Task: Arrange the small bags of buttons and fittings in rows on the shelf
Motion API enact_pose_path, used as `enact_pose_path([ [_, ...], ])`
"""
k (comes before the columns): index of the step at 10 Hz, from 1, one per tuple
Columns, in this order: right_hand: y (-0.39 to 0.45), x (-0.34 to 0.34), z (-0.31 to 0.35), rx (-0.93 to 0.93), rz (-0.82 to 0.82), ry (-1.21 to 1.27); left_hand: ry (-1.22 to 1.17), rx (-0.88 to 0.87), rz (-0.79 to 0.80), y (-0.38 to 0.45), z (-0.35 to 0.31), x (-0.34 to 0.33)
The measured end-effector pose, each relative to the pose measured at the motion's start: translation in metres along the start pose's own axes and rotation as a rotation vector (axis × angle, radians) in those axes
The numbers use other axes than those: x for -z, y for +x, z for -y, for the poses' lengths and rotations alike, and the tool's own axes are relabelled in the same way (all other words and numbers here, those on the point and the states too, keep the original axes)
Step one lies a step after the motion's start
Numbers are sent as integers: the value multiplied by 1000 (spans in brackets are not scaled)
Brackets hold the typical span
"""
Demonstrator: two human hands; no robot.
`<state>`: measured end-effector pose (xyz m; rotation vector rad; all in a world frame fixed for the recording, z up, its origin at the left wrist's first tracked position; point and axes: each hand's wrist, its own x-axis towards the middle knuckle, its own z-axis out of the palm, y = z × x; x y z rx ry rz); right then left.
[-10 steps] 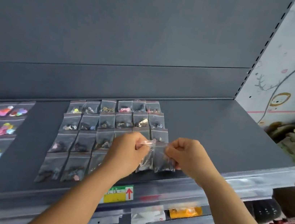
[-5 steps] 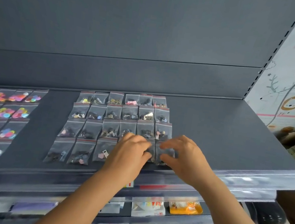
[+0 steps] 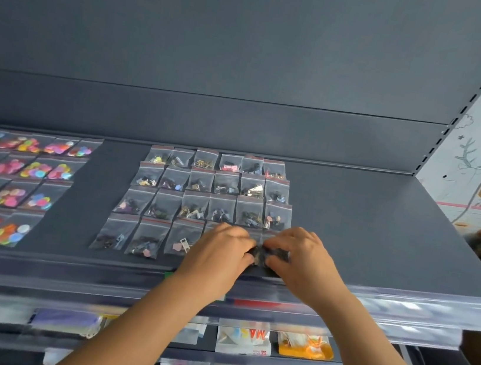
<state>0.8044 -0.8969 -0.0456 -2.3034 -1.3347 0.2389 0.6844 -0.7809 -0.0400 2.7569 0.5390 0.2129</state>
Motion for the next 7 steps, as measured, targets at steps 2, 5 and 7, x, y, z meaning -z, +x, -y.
enact_pose_path([
  [2, 2, -1, 1, -9, 2, -5, 28, -12, 5, 1, 1, -2],
  [5, 0, 1, 6, -37, -20, -19, 2, -10, 1, -3, 4, 7],
  [7, 3, 8, 27, -22, -123, 61, -96, 98, -132, -24, 20, 40],
])
